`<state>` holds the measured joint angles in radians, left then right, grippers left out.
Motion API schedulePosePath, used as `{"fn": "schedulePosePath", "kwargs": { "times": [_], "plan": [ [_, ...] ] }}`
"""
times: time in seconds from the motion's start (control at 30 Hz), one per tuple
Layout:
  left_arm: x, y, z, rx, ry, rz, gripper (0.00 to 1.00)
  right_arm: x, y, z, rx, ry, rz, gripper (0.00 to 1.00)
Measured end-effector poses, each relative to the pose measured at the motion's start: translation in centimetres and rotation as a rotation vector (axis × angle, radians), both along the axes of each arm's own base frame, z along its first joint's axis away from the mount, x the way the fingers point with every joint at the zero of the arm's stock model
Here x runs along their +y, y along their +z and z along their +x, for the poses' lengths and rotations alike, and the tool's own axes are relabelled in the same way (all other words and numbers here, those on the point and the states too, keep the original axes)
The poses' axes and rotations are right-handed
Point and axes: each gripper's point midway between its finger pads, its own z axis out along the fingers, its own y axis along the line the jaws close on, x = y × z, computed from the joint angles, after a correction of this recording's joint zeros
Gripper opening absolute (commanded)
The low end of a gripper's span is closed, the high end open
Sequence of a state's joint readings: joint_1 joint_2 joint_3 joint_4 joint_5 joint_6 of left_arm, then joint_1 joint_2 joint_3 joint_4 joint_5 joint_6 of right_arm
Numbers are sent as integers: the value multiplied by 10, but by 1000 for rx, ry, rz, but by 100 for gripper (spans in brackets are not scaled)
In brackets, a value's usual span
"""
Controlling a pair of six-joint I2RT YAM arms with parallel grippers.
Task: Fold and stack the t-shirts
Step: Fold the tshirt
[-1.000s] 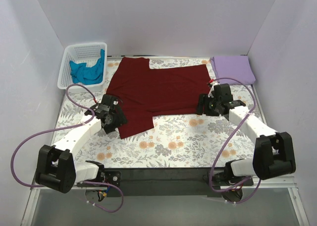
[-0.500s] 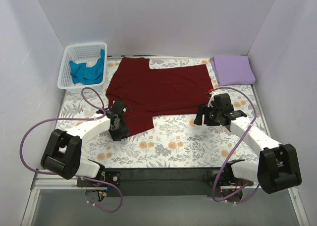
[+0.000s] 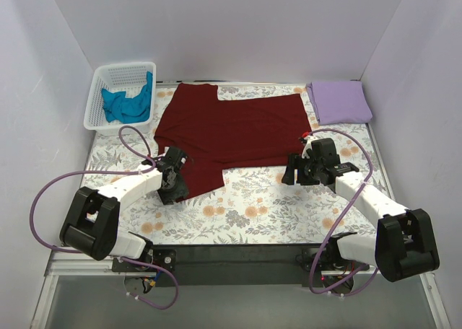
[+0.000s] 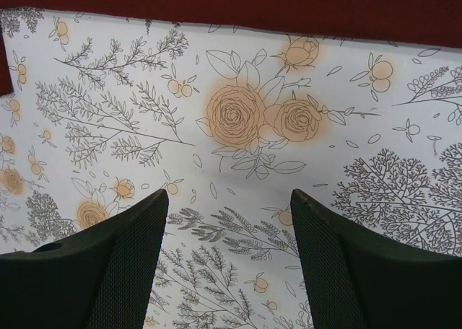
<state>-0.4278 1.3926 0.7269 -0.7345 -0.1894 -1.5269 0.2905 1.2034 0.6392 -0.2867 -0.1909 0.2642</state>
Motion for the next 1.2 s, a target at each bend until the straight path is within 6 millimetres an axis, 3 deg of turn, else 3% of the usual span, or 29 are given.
{"fn": "schedulePosePath", "kwargs": {
  "times": [0.17, 0.3, 0.43, 0.53, 0.57, 0.77, 0.83, 1.03, 1.2],
  "plan": [
    [7, 1, 1, -9, 8, 36, 45, 2, -2, 0, 4, 9, 6, 75],
    [7, -1, 3, -4, 8, 43, 40, 3, -4, -1, 15, 17, 9, 75],
    [3, -2, 7, 2, 3, 37, 30, 3, -6, -2, 16, 18, 9, 75],
    [1, -2, 10, -2, -3, 27, 14, 3, -8, -3, 19, 19, 8, 74],
    [0, -2, 11, -4, -6, 25, 1, 3, -8, -3, 17, 19, 9, 74],
    [-5, 3, 22, -9, -20, 22, 0, 3, -10, -3, 22, 23, 6, 73],
    [-9, 14, 37, -29, -27, 30, 0, 3, -11, -3, 23, 27, 7, 73],
    [-28, 68, 121, -204, -39, 21, 0, 4, -11, -3, 22, 39, 7, 73],
    [-24, 94, 185, -291, -17, 36, 0, 6, -13, -5, 36, 57, 13, 72]
  ]
}}
